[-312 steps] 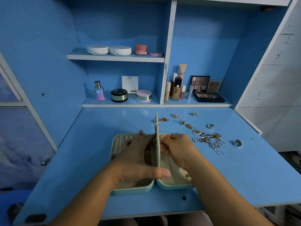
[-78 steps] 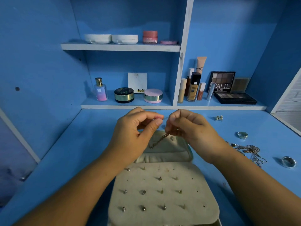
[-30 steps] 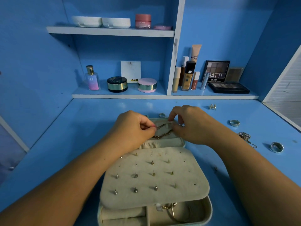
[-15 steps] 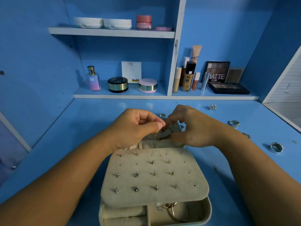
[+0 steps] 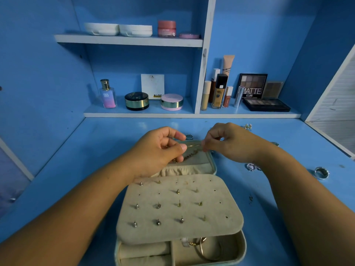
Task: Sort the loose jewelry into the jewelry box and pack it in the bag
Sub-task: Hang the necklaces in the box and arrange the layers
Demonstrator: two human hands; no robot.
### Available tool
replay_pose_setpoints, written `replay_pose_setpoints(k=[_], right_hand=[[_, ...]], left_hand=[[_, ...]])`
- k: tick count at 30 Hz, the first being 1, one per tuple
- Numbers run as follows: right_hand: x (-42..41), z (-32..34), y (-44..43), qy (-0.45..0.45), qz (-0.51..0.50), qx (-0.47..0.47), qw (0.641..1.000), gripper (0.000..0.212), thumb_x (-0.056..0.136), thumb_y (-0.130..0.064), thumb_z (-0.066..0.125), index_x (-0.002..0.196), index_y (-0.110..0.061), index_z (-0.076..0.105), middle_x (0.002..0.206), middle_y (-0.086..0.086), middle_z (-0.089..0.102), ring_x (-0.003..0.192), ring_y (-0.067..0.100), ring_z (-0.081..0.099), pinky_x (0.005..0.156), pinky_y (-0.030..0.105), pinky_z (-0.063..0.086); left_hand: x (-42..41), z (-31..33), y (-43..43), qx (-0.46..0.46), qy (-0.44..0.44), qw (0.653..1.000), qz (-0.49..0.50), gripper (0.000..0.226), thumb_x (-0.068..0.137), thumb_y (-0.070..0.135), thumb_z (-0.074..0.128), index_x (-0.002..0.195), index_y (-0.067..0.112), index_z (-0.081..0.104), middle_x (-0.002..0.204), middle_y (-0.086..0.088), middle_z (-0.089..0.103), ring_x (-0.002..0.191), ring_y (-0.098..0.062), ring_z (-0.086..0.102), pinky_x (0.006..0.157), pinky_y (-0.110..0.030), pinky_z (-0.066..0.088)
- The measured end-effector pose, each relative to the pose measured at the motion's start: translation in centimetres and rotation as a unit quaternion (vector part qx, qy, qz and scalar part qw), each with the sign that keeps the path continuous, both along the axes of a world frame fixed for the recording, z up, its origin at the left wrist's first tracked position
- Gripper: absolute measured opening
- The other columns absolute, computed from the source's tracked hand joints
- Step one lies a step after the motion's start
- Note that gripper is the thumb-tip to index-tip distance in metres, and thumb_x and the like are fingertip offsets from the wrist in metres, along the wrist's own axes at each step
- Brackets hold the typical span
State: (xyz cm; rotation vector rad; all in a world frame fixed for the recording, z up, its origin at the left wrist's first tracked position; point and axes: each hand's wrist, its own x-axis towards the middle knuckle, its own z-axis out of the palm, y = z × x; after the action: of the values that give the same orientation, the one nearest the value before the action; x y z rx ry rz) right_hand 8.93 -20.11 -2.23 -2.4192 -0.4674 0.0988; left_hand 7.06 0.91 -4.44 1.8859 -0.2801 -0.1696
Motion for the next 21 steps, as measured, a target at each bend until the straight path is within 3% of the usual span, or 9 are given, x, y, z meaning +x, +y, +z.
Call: replay_pose_setpoints(k=[2, 6, 13, 18, 21], right_hand=[[0.4, -0.7, 0.5, -0.028, -0.044, -0.019, 0.998, 0.028, 0.087, -0.035, 0.063, 0.073, -0.011, 0.069, 0.084, 0.016, 0.064, 0.077, 0.03, 0.06, 0.066, 0.038, 0.049], [0.7, -1.6, 1.5, -0.082, -0.11, -0.031, 0.99, 0.025, 0.082, -0.038, 0.069, 0.069, -0.017, 0.066, 0.075, -0.001, 0.056, 0.062, 0.009, 0.05, 0.05, 0.021, 0.036], [1.2, -2.1, 3.2, -0.125, -0.178, -0.048, 0.975, 0.02, 0.08, -0.035, 0.073, 0.075, -0.02, 0.061, 0.096, 0.002, 0.055, 0.083, 0.015, 0.053, 0.058, 0.022, 0.036], [1.1, -2.0, 2.5, -0.103, -0.159, -0.024, 0.982, 0.013, 0.08, -0.028, 0.074, 0.079, -0.022, 0.062, 0.077, -0.005, 0.052, 0.063, 0.007, 0.045, 0.05, 0.018, 0.034], [0.9, -1.9, 1.7, -0.093, -0.116, -0.02, 0.989, 0.005, 0.083, -0.026, 0.069, 0.082, -0.027, 0.063, 0.078, -0.006, 0.054, 0.063, 0.008, 0.047, 0.052, 0.018, 0.038]], left_hand=[[0.0, -0.1, -0.1, 0.004, -0.009, 1.0, 0.014, 0.016, 0.089, 0.01, 0.067, 0.1, 0.02, 0.063, 0.067, 0.006, 0.069, 0.069, -0.006, 0.068, 0.069, -0.02, 0.054], [0.2, -0.4, -0.2, 0.006, -0.003, 0.998, 0.063, 0.016, 0.083, 0.009, 0.075, 0.092, 0.017, 0.064, 0.067, 0.002, 0.072, 0.065, -0.008, 0.069, 0.061, -0.02, 0.054], [0.5, -0.6, -0.4, -0.01, 0.034, 0.993, 0.11, 0.022, 0.079, 0.009, 0.079, 0.09, 0.018, 0.062, 0.063, 0.002, 0.072, 0.063, -0.01, 0.07, 0.056, -0.02, 0.054], [0.4, -0.5, -0.5, -0.002, 0.041, 0.993, 0.109, 0.022, 0.078, 0.01, 0.08, 0.091, 0.015, 0.063, 0.068, -0.003, 0.072, 0.059, -0.008, 0.069, 0.054, -0.019, 0.053], [0.2, -0.3, -0.3, 0.018, 0.039, 0.995, 0.092, 0.02, 0.079, 0.012, 0.079, 0.093, 0.016, 0.064, 0.068, -0.003, 0.073, 0.063, -0.011, 0.069, 0.06, -0.022, 0.055]])
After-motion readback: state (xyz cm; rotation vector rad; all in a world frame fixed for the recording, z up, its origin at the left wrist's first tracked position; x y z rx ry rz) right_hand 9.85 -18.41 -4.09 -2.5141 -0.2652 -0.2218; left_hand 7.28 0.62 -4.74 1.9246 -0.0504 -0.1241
